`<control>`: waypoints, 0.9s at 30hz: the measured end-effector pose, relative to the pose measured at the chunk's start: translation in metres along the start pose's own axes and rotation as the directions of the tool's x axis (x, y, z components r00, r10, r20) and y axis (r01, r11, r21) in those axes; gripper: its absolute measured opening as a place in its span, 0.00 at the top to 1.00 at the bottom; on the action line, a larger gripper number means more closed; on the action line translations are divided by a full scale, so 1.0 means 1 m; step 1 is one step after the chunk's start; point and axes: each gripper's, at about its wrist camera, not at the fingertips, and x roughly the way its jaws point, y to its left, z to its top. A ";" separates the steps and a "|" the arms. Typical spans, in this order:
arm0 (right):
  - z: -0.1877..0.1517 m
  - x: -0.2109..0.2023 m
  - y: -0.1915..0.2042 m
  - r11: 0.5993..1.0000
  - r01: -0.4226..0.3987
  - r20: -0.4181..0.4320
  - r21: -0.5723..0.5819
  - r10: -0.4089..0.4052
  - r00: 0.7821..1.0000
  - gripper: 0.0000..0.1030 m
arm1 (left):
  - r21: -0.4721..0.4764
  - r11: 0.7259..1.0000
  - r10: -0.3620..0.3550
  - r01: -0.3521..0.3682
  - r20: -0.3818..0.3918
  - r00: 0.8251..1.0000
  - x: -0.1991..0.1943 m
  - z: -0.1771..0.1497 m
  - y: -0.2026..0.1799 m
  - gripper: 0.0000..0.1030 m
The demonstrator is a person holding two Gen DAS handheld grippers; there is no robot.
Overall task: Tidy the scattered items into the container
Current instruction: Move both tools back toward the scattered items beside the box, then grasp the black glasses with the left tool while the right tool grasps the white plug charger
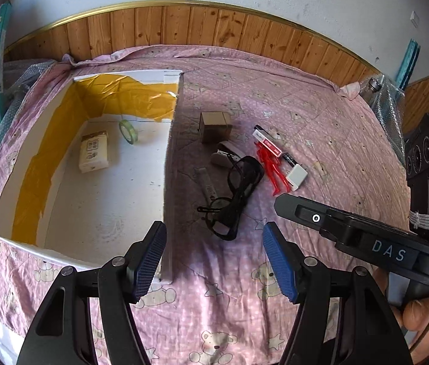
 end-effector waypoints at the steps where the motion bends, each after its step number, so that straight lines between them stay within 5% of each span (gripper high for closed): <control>1: 0.001 0.002 -0.006 1.000 0.001 -0.003 0.010 -0.001 1.000 0.66 | 0.009 1.000 -0.002 0.002 -0.004 1.000 0.004 0.001 -0.005 0.35; 13: 0.018 0.009 -0.077 0.988 0.055 0.007 0.144 -0.056 0.998 0.66 | 0.074 0.997 0.028 -0.023 -0.072 0.997 0.061 0.010 -0.037 0.30; 20: 0.036 0.006 -0.104 0.976 0.157 0.039 0.148 -0.164 0.986 0.64 | 0.131 0.990 0.049 -0.041 -0.057 0.997 0.084 0.024 -0.054 0.28; 27: 0.052 0.034 -0.128 0.957 0.240 -0.006 0.161 -0.242 0.970 0.61 | 0.130 0.990 0.068 -0.052 -0.123 0.990 0.132 0.032 -0.048 0.28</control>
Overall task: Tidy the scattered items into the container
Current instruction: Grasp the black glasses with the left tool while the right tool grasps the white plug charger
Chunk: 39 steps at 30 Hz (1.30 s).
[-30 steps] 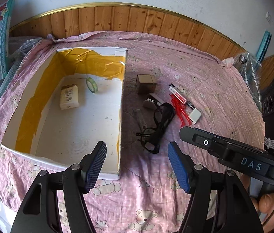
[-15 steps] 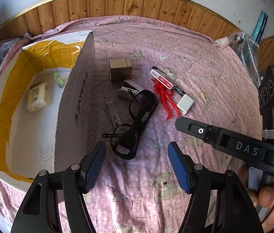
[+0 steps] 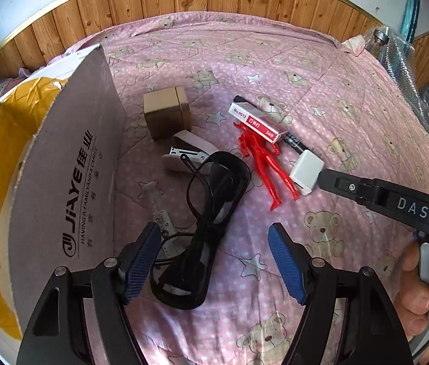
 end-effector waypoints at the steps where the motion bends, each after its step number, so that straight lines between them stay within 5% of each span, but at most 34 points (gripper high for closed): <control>1: 0.002 0.006 -0.002 1.000 -0.004 -0.009 0.002 0.004 1.000 0.61 | -0.007 1.000 -0.007 0.007 -0.012 1.000 0.007 0.001 0.002 0.28; 5: 0.012 0.028 -0.003 1.000 -0.004 -0.035 -0.023 0.003 0.999 0.61 | -0.038 0.998 -0.044 0.041 -0.073 0.996 0.033 -0.002 0.008 0.32; 9: 0.023 0.019 -0.003 0.994 0.076 0.015 -0.078 -0.075 0.997 0.62 | -0.112 0.970 -0.226 0.214 -0.100 0.969 0.034 -0.007 0.010 0.44; 13: 0.026 0.025 -0.002 0.997 0.046 -0.012 -0.057 -0.046 0.999 0.59 | -0.128 0.986 -0.109 0.106 -0.017 0.994 0.027 -0.006 0.025 0.39; 17: 0.023 0.034 0.006 0.996 0.044 -0.004 -0.079 -0.044 0.999 0.59 | -0.089 0.987 -0.135 0.133 -0.011 0.991 0.033 -0.011 0.013 0.35; 23: 0.016 0.016 0.006 0.994 0.004 -0.038 -0.110 -0.008 0.999 0.70 | -0.055 0.989 -0.139 0.137 -0.023 0.990 0.043 -0.024 -0.002 0.66; 28: 0.002 0.014 0.014 0.988 0.034 -0.052 -0.152 -0.043 0.998 0.71 | -0.134 0.972 -0.197 0.194 -0.009 0.980 0.044 -0.038 0.011 0.62; 32: -0.003 0.033 0.020 0.988 0.055 -0.024 -0.141 -0.059 0.998 0.69 | -0.084 0.976 -0.198 0.200 0.025 0.980 0.048 -0.035 0.003 0.51; 34: -0.005 0.030 0.019 0.992 0.050 -0.002 -0.120 -0.050 0.999 0.78 | -0.068 0.979 -0.191 0.194 0.047 0.980 0.049 -0.037 -0.001 0.51; 39: -0.009 0.000 0.019 0.993 0.036 0.007 -0.110 -0.036 0.999 0.79 | -0.114 0.963 -0.241 0.246 0.053 0.969 0.046 -0.042 0.015 0.77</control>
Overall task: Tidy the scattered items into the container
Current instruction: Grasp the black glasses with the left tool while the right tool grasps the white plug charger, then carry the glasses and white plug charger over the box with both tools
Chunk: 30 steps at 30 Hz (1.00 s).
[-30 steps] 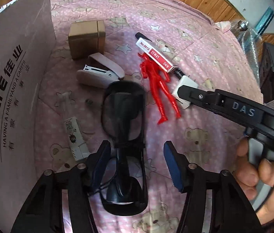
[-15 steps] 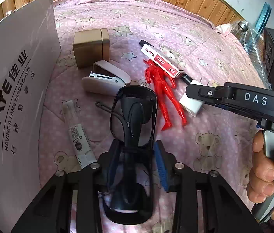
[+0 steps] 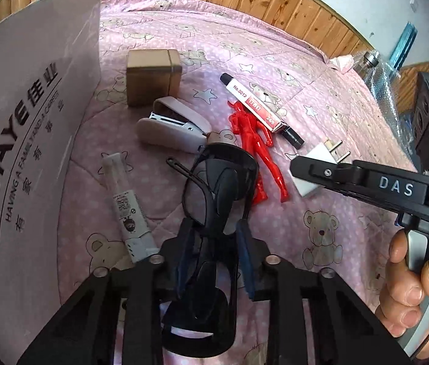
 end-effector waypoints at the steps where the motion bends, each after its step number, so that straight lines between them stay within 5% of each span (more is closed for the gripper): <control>1: -0.002 -0.006 0.001 1.000 0.001 -0.003 -0.009 -0.001 1.000 0.79 | -0.018 1.000 -0.018 0.018 -0.006 1.000 -0.001 0.001 0.005 0.77; 4: -0.011 -0.015 0.000 1.000 -0.002 -0.022 -0.027 0.001 1.000 0.79 | -0.025 0.999 -0.025 0.025 0.007 1.000 -0.011 0.001 0.006 0.77; 8: -0.026 0.000 -0.006 0.999 0.040 -0.060 -0.031 -0.042 0.997 0.75 | -0.001 1.000 -0.004 0.004 -0.004 1.000 -0.011 0.004 0.003 0.58; 10: -0.032 0.007 -0.010 0.999 0.040 -0.048 -0.016 -0.041 0.998 0.77 | 0.029 0.999 0.025 -0.025 -0.004 1.000 -0.007 0.002 0.003 0.58; 14: -0.036 -0.002 -0.012 1.000 0.008 -0.034 0.000 -0.008 0.999 0.79 | 0.048 0.998 0.046 -0.046 0.011 0.999 -0.012 0.003 -0.004 0.81; 30: -0.050 -0.040 -0.006 0.996 -0.086 0.022 -0.017 0.087 0.996 0.79 | 0.028 0.999 0.046 -0.047 0.048 0.998 -0.054 -0.010 -0.030 0.81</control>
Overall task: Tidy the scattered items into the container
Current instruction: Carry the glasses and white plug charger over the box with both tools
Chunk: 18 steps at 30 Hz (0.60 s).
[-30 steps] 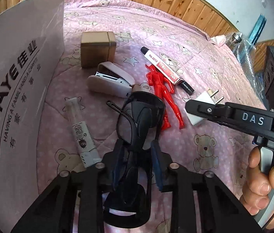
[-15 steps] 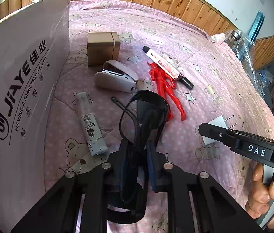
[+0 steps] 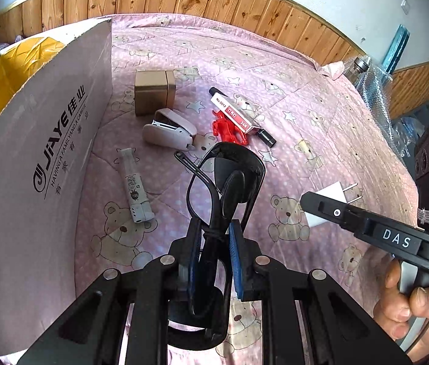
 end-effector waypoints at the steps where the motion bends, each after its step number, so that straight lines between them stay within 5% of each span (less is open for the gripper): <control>1: -0.002 -0.001 0.002 1.000 -0.004 0.001 -0.005 0.004 1.000 0.79 | 0.001 1.000 0.002 -0.002 0.002 1.000 -0.002 0.000 -0.002 0.81; 18: -0.011 -0.025 0.028 0.999 -0.020 0.042 -0.030 0.021 0.999 0.79 | 0.020 1.000 -0.017 0.016 0.054 0.998 -0.049 -0.001 -0.013 0.81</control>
